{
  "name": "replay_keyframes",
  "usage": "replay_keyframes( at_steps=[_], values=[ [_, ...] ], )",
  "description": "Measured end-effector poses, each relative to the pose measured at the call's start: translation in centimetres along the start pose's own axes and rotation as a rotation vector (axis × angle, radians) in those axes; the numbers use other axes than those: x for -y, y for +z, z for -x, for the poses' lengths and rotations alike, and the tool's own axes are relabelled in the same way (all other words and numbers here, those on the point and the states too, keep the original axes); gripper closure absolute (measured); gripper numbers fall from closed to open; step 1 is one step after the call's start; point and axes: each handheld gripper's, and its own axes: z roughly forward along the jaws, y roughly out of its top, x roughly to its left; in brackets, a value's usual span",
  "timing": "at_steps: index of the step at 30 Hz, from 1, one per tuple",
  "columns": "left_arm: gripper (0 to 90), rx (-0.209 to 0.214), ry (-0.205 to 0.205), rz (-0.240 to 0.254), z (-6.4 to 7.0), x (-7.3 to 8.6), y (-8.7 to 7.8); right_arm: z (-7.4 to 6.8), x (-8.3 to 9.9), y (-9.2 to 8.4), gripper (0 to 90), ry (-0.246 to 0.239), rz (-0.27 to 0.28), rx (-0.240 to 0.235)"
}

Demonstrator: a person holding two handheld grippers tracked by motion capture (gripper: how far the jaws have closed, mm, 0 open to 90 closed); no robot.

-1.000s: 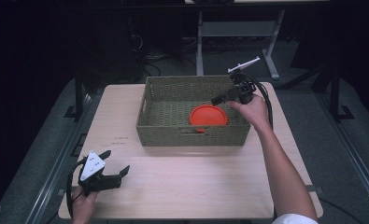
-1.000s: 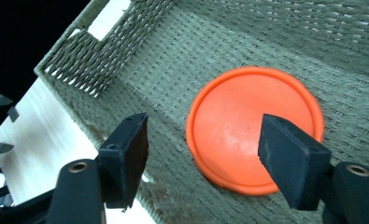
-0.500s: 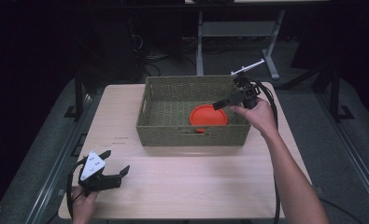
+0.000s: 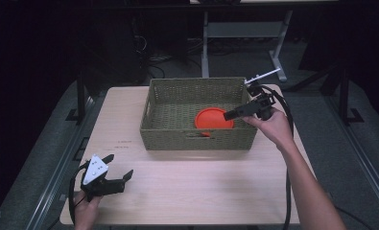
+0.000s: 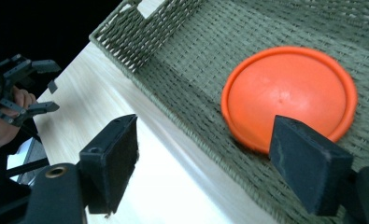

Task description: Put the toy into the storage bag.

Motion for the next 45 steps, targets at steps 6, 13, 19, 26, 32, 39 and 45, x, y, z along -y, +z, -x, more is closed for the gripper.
replay_keyframes(
  at_steps=[6,13,19,26,32,39,45],
  values=[
    [12.8,-0.002,-0.004,0.003,0.0,0.0,-0.1,-0.4,1.0,-0.5,22.7,-0.010,0.005,-0.005],
    [12.9,-0.002,-0.005,0.003,0.0,0.0,-0.1,-0.6,2.3,-0.7,22.4,-0.017,0.006,-0.013],
    [12.8,-0.003,-0.005,0.000,0.0,0.0,-0.1,-0.9,3.3,-1.1,22.2,-0.020,0.010,-0.021],
    [12.9,-0.004,-0.007,-0.001,0.0,0.0,-0.1,-1.1,4.6,-1.5,22.2,-0.021,0.021,-0.031],
    [12.9,-0.005,-0.008,-0.002,0.0,0.0,-0.1,-1.0,6.0,-1.6,22.3,-0.018,0.028,-0.037],
    [12.9,-0.004,-0.005,0.000,0.1,0.0,-0.1,-0.7,7.5,-1.8,22.3,-0.012,0.037,-0.037],
    [12.8,-0.004,-0.002,-0.003,0.1,0.0,-0.1,-0.4,8.6,-1.9,22.4,-0.009,0.045,-0.035]
  ],
)
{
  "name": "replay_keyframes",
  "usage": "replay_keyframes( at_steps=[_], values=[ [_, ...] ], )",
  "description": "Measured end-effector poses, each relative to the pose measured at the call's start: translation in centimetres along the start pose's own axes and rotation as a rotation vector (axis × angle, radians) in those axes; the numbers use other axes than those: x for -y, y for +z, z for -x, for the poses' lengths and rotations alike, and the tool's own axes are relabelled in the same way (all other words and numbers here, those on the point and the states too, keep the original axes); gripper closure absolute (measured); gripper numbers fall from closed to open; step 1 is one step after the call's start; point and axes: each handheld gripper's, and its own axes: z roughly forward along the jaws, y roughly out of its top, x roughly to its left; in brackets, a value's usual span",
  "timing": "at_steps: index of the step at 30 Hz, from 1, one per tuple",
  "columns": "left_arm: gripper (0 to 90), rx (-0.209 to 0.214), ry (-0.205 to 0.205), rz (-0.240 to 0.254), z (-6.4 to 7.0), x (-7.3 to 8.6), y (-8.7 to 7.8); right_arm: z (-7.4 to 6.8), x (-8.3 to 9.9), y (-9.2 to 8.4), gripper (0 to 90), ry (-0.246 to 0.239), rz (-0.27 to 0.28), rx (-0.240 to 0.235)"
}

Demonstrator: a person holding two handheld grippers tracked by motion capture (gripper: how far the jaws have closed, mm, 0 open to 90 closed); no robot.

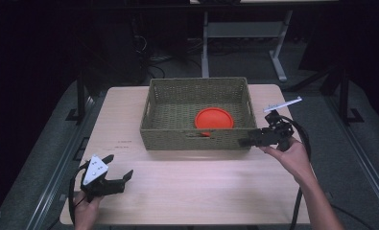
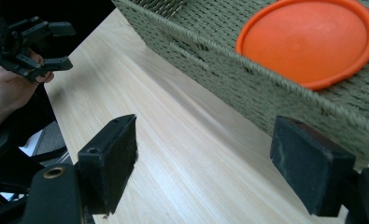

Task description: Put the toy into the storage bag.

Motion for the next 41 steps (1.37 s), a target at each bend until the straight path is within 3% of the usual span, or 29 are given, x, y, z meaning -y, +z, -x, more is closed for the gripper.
replay_keyframes(
  at_steps=[27,32,38,41],
  values=[
    [12.9,-0.002,0.000,0.002,0.1,0.0,-0.1,2.0,5.6,0.4,22.3,0.051,-0.008,0.022],
    [12.8,-0.004,-0.004,0.010,0.2,0.0,-0.1,2.3,7.4,0.7,22.3,0.066,-0.008,0.027],
    [12.8,-0.006,-0.008,0.008,0.1,0.0,-0.1,2.3,9.5,0.4,21.8,0.091,0.008,0.025],
    [12.9,-0.009,-0.005,0.009,0.0,0.0,-0.2,1.5,10.3,0.0,21.3,0.057,0.050,0.024]
  ],
)
